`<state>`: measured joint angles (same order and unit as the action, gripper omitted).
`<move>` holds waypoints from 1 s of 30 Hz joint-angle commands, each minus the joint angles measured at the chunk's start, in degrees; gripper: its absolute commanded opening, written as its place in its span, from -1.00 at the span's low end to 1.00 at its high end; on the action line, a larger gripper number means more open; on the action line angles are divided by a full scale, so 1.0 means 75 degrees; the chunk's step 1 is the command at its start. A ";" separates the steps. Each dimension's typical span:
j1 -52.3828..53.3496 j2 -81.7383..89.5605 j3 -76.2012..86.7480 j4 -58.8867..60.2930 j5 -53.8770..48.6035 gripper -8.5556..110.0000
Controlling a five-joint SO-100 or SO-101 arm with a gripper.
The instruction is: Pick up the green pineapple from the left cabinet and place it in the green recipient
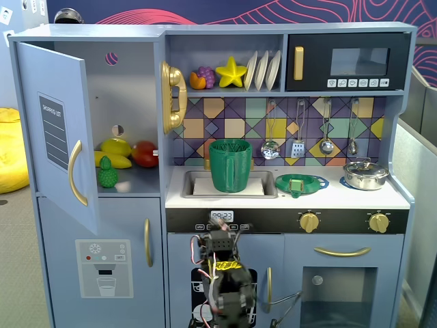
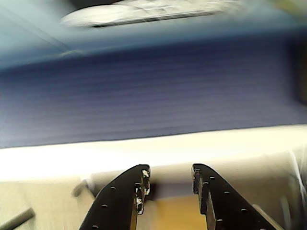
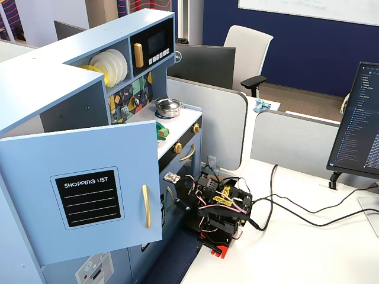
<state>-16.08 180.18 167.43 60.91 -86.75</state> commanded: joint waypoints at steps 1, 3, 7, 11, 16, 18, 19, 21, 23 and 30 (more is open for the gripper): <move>-0.2309 -0.0422 -0.1020 -0.3668 -0.1441 -0.86; -0.3105 -0.1207 -0.1535 -0.4676 -0.2297 -0.84; -0.3809 -0.2730 -0.2719 -0.6223 -0.1992 -0.66; -0.3738 -0.4020 -0.3738 -0.7500 -0.1582 -0.49; -0.3656 -0.5273 -0.4488 -0.8414 -0.1605 -0.44; -0.3668 -0.5684 -0.4676 -0.8695 -0.1617 -0.44; -0.3680 -0.5859 -0.4758 -0.8754 -0.1641 -0.45; -0.3727 -0.6211 -0.4863 -0.9023 -0.1711 -0.46; -0.3750 -0.6586 -0.5004 -0.9410 -0.1770 -0.46; -0.3680 -0.7723 -0.5660 -1.0043 -0.1805 -0.45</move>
<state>-43.59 124.54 131.04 -11.34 -99.40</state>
